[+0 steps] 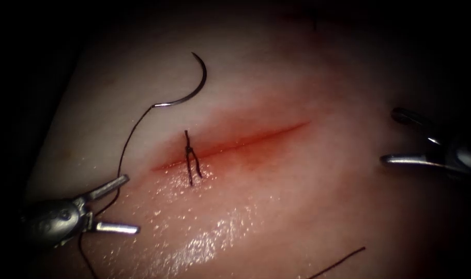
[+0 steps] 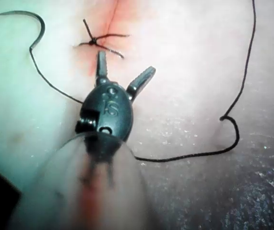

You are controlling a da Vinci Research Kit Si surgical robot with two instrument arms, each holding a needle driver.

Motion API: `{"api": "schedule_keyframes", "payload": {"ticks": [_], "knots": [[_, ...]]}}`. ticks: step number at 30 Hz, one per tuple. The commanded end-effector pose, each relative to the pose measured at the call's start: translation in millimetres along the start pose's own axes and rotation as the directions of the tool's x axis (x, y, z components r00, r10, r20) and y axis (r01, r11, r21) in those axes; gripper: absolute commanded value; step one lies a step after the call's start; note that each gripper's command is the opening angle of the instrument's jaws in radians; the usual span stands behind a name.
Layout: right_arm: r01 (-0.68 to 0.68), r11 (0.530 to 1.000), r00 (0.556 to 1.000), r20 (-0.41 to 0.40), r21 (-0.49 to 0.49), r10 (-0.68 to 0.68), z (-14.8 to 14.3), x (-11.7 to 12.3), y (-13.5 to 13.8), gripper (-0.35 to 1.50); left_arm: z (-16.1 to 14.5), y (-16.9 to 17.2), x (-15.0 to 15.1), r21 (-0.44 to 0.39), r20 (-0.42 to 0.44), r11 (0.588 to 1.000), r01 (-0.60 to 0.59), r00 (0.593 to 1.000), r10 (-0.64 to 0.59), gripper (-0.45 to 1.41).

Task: Wound Closure
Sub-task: Set suture down with left grasper

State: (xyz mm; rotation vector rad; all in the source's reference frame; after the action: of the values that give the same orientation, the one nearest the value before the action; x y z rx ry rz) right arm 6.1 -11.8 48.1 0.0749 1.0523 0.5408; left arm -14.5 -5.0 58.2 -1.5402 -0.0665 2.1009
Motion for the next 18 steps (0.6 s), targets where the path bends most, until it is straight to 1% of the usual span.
{"api": "schedule_keyframes", "payload": {"ticks": [1, 5, 8, 9, 11, 12, 15, 18], "knots": [[0.001, 1.000, 1.000, -0.004, 0.005, -0.001, 1.5, 0.0, -0.4, 1.48, 1.1, 0.0, -0.3, 0.004, 0.002, 1.000, 0.003, 1.000, -0.003, 0.44], [0.017, 1.000, 1.000, -0.001, 0.006, -0.017, 2.8, 0.4, -1.1, 1.48, 2.9, 0.1, 0.5, 0.017, 0.007, 0.999, -0.028, 1.000, 0.028, 0.44], [0.040, 0.999, 0.999, -0.010, 0.009, -0.040, 4.2, 0.8, -1.8, 1.48, 4.6, 0.1, 1.1, 0.058, 0.057, 0.993, -0.099, 0.994, 0.096, 0.44], [0.041, 0.999, 0.999, -0.013, 0.011, -0.041, 4.7, 1.0, -2.1, 1.48, 5.3, 0.2, 1.2, 0.069, 0.075, 0.988, -0.139, 0.988, 0.134, 0.39], [0.052, 0.999, 0.998, -0.023, 0.017, -0.052, 5.8, 1.2, -2.9, 1.48, 6.1, 0.1, 1.2, 0.081, 0.108, 0.969, -0.232, 0.969, 0.223, 0.26], [0.061, 0.998, 0.998, -0.026, 0.021, -0.060, 6.2, 1.2, -3.2, 1.46, 6.6, 0.0, 1.1, 0.093, 0.139, 0.954, -0.285, 0.953, 0.271, 0.24], [0.077, 0.996, 0.996, -0.039, 0.049, -0.075, 7.7, 1.3, -4.3, 1.46, 7.5, -0.6, 0.5, 0.101, 0.207, 0.924, -0.368, 0.916, 0.342, 0.19], [0.090, 0.994, 0.995, -0.048, 0.065, -0.087, 8.8, 1.4, -5.0, 1.45, 7.9, -1.1, -0.1, 0.080, 0.225, 0.906, -0.415, 0.893, 0.389, 0.15]]}}
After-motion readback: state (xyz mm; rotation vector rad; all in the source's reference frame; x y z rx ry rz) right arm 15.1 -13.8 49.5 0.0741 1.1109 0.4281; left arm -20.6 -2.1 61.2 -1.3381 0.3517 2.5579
